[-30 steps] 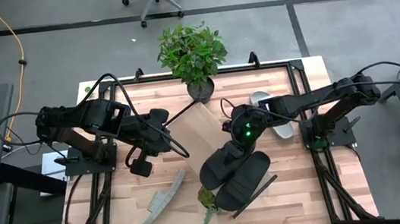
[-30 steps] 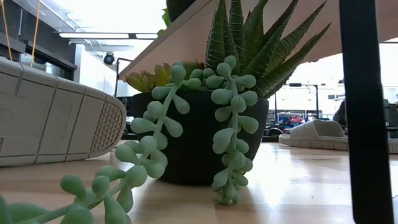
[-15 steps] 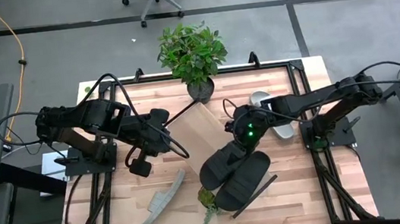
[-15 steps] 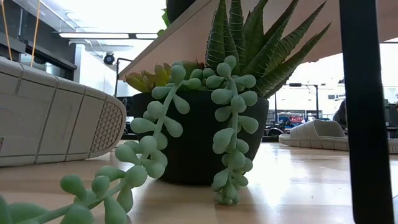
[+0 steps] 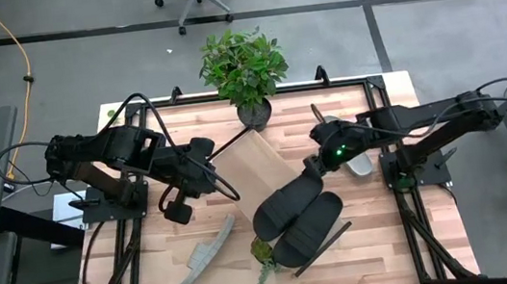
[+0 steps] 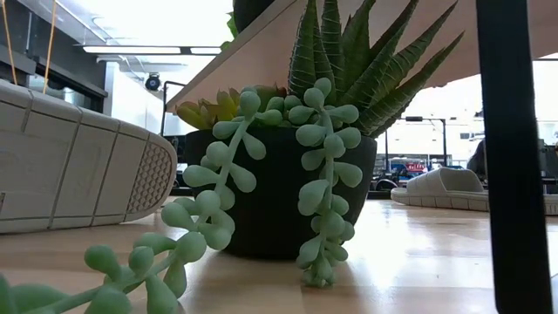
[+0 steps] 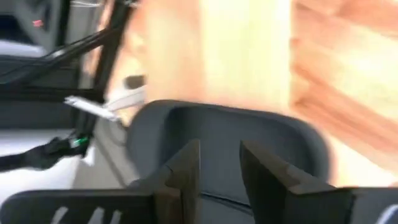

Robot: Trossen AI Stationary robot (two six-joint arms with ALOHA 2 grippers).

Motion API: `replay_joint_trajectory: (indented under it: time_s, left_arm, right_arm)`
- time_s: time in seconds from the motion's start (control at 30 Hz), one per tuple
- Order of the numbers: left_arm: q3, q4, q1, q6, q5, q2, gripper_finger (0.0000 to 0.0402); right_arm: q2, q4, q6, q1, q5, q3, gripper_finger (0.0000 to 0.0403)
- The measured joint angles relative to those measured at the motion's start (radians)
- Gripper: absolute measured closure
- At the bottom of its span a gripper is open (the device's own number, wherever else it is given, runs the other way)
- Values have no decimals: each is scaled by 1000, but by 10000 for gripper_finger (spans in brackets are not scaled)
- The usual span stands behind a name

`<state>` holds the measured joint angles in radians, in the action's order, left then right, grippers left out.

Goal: Pick and place slides into the shelf
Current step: Put the black slide on the shelf

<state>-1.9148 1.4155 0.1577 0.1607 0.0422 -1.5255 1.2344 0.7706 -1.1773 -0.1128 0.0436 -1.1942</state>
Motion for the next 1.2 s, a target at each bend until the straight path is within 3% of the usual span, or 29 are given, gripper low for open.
replay_joint_trajectory:
  time_s: [0.4, 0.97, 1.2]
  left_arm:
    - [0, -4, 0, -11, 22, 0, 399]
    - [0, -3, 0, -22, 22, 0, 399]
    - [0, -2, 0, -15, 22, 0, 399]
  right_arm:
    - [97, 82, 102, 95, -13, 0, 300]
    - [129, 108, 191, 133, 98, 1, 300]
    - [129, 144, 195, 111, 223, 1, 300]
